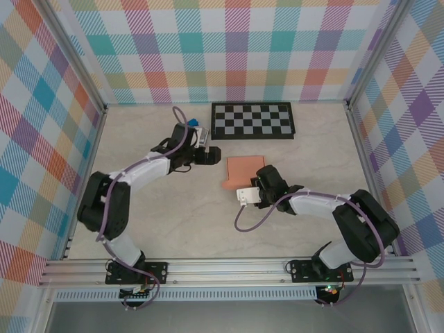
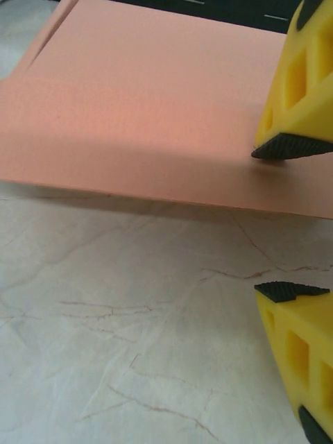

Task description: Fold the paper box

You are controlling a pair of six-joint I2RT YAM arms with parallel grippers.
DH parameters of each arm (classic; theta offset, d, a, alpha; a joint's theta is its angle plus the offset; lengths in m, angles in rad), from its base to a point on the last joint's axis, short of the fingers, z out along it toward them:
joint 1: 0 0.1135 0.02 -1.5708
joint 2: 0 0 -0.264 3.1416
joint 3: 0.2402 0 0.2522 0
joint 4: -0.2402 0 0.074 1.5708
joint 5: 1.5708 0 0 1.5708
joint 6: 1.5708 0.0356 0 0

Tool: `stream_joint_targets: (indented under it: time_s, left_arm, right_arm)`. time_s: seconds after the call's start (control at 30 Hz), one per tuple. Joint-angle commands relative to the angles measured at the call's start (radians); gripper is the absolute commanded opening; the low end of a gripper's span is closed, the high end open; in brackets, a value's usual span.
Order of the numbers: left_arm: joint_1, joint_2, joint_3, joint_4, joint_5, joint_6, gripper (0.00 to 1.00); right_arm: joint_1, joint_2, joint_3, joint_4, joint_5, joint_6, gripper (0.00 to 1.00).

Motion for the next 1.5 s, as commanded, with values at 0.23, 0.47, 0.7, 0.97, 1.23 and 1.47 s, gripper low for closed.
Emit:
stream_joint_targets:
  time_s: [0.23,0.47,0.7,0.97,1.23,1.47]
  left_arm:
    - [-0.1,0.237,0.248,-0.038,0.023,0.18,1.0]
    - [-0.109,0.308,0.316,-0.091,0.05,0.194,1.0]
    - [-0.137,0.281,0.274,-0.167,0.014,0.167,1.0]
    - [-0.151,0.134,0.092,-0.137,-0.011,0.107,1.0]
    - [-0.149,0.107,0.107,-0.187,-0.048,0.114,1.0]
    - [-0.145,0.079,0.091,-0.182,-0.09,0.102,1.0]
  right_arm:
    - [-0.059,-0.248,0.074,-0.269,-0.251,0.281,0.7]
    - [-0.109,-0.398,0.166,-0.315,-0.101,1.176,0.85]
    - [-0.407,-0.184,0.216,-0.585,-0.515,2.186,0.79]
    - [-0.486,0.12,0.522,-0.812,-0.389,1.611,0.59]
    - [-0.43,0.309,0.693,-0.884,-0.352,1.373,0.5]
    - [-0.351,0.429,0.81,-0.957,-0.252,1.311,0.46]
